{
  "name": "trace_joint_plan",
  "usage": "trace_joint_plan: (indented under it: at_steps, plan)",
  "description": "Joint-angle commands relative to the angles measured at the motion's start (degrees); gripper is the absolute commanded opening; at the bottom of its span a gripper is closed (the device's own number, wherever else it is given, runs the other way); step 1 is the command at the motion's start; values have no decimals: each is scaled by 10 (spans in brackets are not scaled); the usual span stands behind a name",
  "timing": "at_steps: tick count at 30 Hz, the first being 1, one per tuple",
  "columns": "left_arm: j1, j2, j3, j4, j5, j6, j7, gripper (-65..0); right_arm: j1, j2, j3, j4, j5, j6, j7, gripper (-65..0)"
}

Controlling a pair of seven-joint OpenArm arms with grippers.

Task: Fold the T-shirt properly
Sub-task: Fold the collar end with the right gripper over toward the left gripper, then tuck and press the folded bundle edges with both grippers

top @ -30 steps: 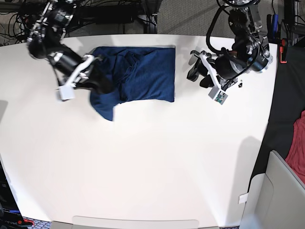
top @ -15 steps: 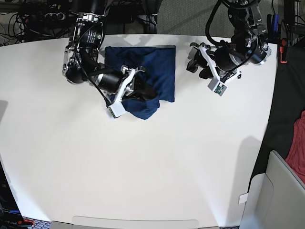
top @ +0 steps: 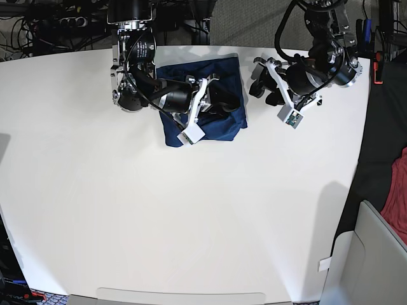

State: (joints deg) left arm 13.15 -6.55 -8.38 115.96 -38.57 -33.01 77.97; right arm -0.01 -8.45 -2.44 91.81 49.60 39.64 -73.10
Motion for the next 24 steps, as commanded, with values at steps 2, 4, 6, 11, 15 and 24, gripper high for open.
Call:
trace_joint_plan:
  at_steps: [2, 4, 6, 11, 15, 24]
  plan:
    - [-4, -4, -3, 9, -8, -2, -5, -395, 11, -6, -2, 12, 18, 4, 11, -519]
    - [-4, -4, -3, 9, -8, -2, -5, -395, 12, -6, -2, 15, 18, 4, 10, -519]
    - [-4, -4, -3, 9, -8, -2, -5, -395, 12, -6, -2, 33, 19, 4, 10, -518]
    - [-6, -4, -3, 8, -8, -2, -5, -395, 16, -6, -7, 85, -16, 4, -3, -381]
    - [-22, -4, -3, 7, -7, -2, -5, -395, 37, -6, -18, 87, -21, 4, -21, -358]
    - [-26, -11, -54, 31, -22, -7, -5, -396, 68, 11, 114, 86, -62, 4, -9, -359]
